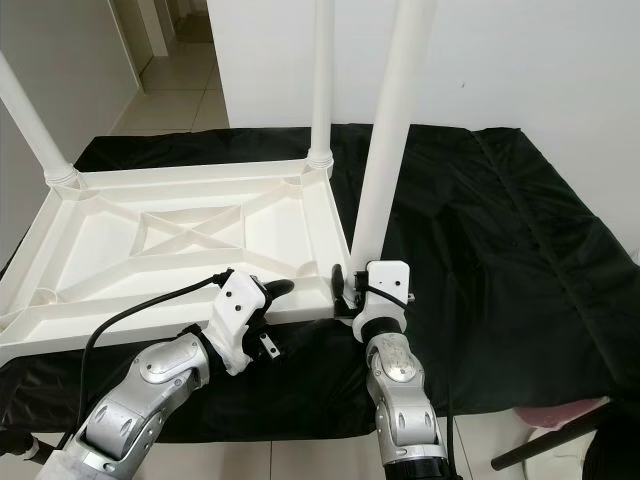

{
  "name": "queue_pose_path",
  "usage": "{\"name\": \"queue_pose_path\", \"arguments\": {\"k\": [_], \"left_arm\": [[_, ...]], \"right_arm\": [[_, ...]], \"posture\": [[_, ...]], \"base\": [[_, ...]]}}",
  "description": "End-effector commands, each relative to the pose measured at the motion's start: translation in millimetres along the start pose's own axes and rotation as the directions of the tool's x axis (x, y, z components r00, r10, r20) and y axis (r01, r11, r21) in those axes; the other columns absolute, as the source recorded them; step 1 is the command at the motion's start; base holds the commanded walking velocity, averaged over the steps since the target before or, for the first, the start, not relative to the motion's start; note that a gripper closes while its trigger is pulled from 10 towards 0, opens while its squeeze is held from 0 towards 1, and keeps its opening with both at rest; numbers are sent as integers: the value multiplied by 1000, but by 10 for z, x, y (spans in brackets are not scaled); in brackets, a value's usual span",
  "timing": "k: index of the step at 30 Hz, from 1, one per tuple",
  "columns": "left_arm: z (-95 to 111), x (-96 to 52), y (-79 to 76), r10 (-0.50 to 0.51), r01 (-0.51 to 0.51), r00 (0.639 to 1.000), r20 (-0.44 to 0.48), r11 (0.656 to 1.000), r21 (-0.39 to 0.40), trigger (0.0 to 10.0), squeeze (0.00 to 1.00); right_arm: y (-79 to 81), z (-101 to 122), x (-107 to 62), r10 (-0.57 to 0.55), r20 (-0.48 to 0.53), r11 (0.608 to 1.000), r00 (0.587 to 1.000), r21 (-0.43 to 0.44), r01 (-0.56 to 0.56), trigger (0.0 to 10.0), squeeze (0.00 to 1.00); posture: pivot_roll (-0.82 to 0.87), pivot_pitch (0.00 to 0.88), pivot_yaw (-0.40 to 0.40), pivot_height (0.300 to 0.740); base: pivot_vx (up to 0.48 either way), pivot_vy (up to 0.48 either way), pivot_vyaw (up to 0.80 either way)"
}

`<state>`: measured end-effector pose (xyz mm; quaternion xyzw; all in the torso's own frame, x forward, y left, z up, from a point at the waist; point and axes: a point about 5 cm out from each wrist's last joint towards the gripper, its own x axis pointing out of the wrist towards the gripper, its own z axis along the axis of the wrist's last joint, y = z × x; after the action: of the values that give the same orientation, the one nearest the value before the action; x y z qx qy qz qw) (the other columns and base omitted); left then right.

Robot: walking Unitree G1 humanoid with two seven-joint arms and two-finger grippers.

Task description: Building children table

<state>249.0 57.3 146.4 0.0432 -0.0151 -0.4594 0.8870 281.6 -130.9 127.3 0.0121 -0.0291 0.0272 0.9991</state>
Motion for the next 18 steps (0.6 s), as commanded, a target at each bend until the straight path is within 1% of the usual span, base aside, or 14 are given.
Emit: {"name": "queue_pose_path", "arguments": {"k": [1,3,10,15,16,18], "left_arm": [[-28,-22,11,1,-1,1000,-21,1000,-9,10000,0],[-39,-27,13,1,-1,1000,-27,1000,-18,10000,0],[-37,-24,40,9,-9,999,-34,1000,-13,10000,0],[8,23,76,6,-6,1000,-29,1000,-4,10000,0],[10,37,86,6,-6,1000,-27,1000,-2,10000,0],[8,46,92,6,-6,1000,-26,1000,-1,10000,0]], "right_arm": [[-3,-18,-26,-1,0,1000,1000,1,1,10000,0],[-6,-25,-29,-3,-1,1000,1000,2,3,10000,0],[-17,-36,-43,-15,-2,1000,1000,3,15,10000,0],[-39,17,-29,-11,16,1000,1000,4,11,10000,0],[-53,18,-29,-6,18,1000,1000,-5,6,10000,0],[-62,15,-30,-3,19,1000,1000,-11,3,10000,0]], "posture": [[-82,52,45,740],[-84,53,48,740],[-86,46,52,740],[-89,38,51,740],[-96,21,48,740],[-96,21,48,740]], "base": [[0,0,0],[0,0,0],[0,0,0],[0,0,0],[0,0,0],[0,0,0]]}}
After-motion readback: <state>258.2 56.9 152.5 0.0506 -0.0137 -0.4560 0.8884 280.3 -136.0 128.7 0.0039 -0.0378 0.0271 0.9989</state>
